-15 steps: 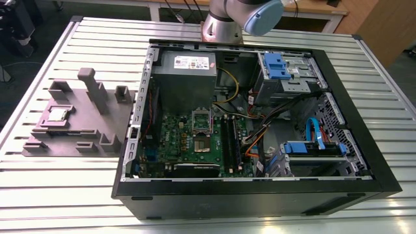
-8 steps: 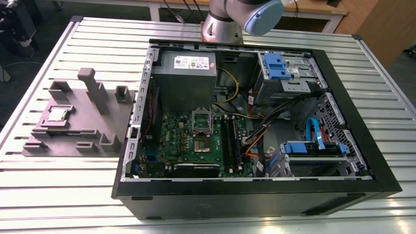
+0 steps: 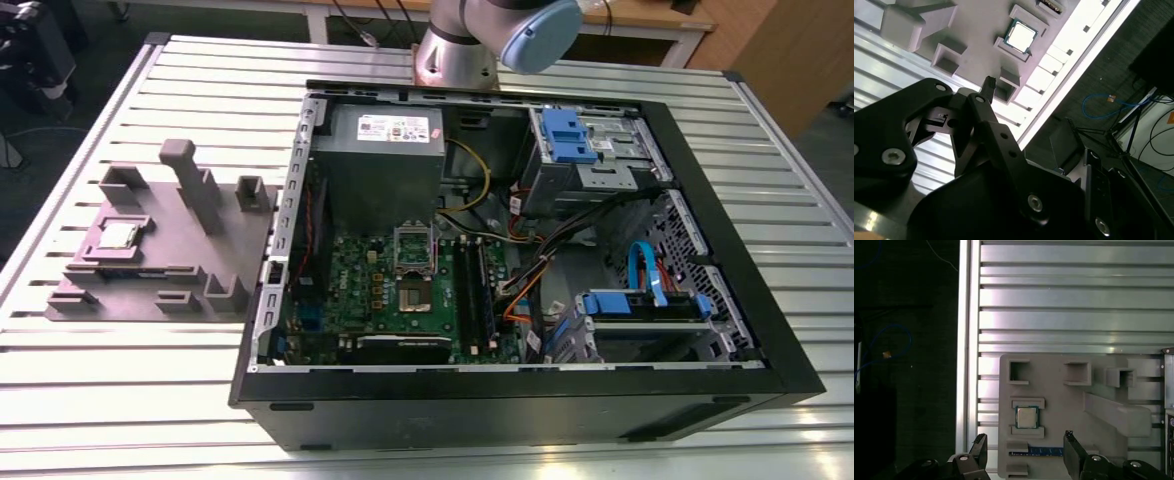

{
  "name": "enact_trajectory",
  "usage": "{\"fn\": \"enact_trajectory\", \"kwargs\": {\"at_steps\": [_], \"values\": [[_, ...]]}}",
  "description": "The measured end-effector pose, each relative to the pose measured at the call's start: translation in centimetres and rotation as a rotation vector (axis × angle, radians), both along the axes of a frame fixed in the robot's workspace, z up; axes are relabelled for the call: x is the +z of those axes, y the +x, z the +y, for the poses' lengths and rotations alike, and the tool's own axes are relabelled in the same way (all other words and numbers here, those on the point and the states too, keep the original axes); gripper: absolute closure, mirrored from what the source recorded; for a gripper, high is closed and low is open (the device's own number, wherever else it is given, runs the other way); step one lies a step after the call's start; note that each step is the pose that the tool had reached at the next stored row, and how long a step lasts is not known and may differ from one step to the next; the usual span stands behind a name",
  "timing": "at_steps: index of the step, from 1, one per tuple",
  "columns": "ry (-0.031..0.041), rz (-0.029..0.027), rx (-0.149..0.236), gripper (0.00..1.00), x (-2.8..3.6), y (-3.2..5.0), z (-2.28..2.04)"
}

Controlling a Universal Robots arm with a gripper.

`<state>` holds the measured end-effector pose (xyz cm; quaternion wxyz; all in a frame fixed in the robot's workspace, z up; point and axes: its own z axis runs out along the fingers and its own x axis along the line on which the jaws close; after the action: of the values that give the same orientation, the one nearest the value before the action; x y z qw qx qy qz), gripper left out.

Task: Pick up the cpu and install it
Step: 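Pick up the cpu and move it towards the insertion slot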

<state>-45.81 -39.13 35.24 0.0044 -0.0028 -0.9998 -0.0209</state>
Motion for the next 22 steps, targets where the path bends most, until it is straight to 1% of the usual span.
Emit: {"fn": "enact_trajectory", "kwargs": {"at_steps": [22], "values": [[-0.0001,0.0001,0.000,0.29,-0.83,0.00,0.00]]}}
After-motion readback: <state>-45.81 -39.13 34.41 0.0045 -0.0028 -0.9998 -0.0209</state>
